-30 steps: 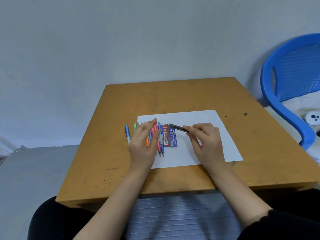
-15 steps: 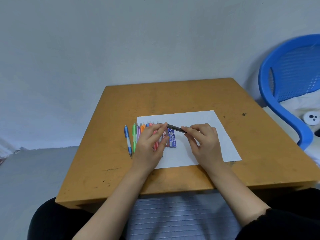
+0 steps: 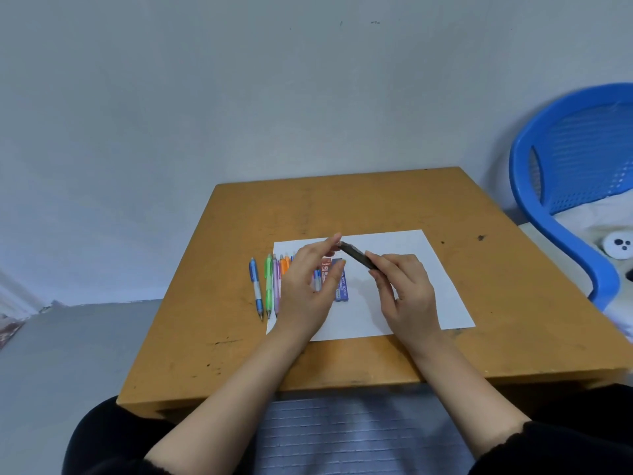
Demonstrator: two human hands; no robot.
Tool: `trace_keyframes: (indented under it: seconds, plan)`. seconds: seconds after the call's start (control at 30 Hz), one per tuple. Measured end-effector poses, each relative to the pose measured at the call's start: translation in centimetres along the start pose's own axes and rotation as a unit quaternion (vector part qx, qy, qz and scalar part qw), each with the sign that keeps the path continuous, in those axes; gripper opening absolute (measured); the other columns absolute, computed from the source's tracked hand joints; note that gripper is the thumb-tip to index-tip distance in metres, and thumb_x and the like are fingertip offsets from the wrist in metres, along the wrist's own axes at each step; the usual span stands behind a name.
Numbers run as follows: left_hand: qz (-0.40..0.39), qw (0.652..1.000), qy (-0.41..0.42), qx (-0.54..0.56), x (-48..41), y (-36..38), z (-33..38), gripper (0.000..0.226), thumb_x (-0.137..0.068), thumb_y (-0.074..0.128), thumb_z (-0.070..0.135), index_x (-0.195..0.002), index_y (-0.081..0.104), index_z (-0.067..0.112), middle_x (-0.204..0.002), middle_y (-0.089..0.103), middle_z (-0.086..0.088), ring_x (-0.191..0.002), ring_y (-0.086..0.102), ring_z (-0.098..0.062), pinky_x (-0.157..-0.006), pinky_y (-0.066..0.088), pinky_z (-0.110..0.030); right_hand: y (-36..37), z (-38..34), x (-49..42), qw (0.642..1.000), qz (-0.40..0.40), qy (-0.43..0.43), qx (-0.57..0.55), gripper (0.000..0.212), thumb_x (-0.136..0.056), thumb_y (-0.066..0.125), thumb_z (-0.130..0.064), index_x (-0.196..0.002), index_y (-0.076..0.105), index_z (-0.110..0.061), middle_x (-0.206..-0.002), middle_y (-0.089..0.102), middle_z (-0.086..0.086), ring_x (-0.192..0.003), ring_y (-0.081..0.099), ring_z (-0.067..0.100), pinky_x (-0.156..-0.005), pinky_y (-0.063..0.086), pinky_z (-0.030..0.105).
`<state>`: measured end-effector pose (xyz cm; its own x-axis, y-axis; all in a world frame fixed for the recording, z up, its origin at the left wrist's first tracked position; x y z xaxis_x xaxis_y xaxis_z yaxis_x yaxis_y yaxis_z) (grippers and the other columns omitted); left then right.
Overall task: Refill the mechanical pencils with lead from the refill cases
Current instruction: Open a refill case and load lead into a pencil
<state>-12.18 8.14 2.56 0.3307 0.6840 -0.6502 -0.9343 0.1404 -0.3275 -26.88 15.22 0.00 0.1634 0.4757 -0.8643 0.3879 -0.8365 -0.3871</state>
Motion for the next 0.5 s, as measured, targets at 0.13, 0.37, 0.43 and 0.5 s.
trace_keyframes:
  seconds: [0.13, 0.37, 0.43, 0.5]
  plan:
    - [0.036, 0.994, -0.086, 0.063, -0.8, 0.4, 1.1, 0.021, -0.088, 0.066, 0.013, -0.104, 0.067, 0.026, -0.100, 0.065, 0.016, -0.090, 0.058, 0.004, -0.078, 0.046, -0.011, -0.1, -0.1, 0.0, 1.000, 0.004, -0.004, 0.000, 0.027, -0.087, 0.060, 0.001, -0.113, 0.066, 0.001, -0.094, 0.066, 0.012, -0.086, 0.056, 0.021, -0.070, 0.050, 0.037]
    - [0.038, 0.979, -0.157, 0.123, -1.2, 1.4, 2.2, 0.020, -0.088, 0.067, 0.015, -0.089, 0.068, 0.035, -0.090, 0.070, 0.016, -0.082, 0.063, 0.003, -0.078, 0.050, -0.016, -0.3, -0.4, -0.2, 1.000, 0.010, -0.002, -0.013, 0.025, -0.093, 0.054, -0.010, -0.111, 0.066, 0.001, -0.097, 0.069, 0.010, -0.089, 0.059, 0.021, -0.074, 0.052, 0.034]
    - [0.061, 0.978, -0.138, 0.142, -1.2, 1.2, 2.8, 0.016, -0.087, 0.066, 0.017, -0.090, 0.068, 0.033, -0.090, 0.073, 0.008, -0.087, 0.066, -0.003, -0.081, 0.051, -0.018, -0.2, -0.5, -0.3, 1.000, 0.005, -0.002, -0.013, 0.025, -0.092, 0.054, -0.011, -0.111, 0.066, 0.000, -0.098, 0.069, 0.009, -0.089, 0.059, 0.020, -0.075, 0.051, 0.032]
    - [0.075, 0.979, -0.116, 0.151, -1.3, 0.9, 3.3, 0.015, -0.087, 0.065, 0.020, -0.091, 0.068, 0.034, -0.091, 0.073, 0.003, -0.091, 0.068, -0.009, -0.083, 0.052, -0.020, 0.0, -0.4, -0.2, 1.000, -0.009, 0.001, -0.008, 0.027, -0.093, 0.053, -0.012, -0.113, 0.066, 0.000, -0.099, 0.069, 0.009, -0.089, 0.058, 0.019, -0.076, 0.050, 0.030]
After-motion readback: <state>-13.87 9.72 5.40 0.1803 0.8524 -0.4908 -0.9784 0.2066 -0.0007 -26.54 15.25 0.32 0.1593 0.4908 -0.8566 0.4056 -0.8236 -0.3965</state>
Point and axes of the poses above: each hand's wrist, its own x-axis away from the middle knuckle, its own y-axis out of the palm, z = x × y, the point moved 3 cm from there along -x, towards the middle knuckle
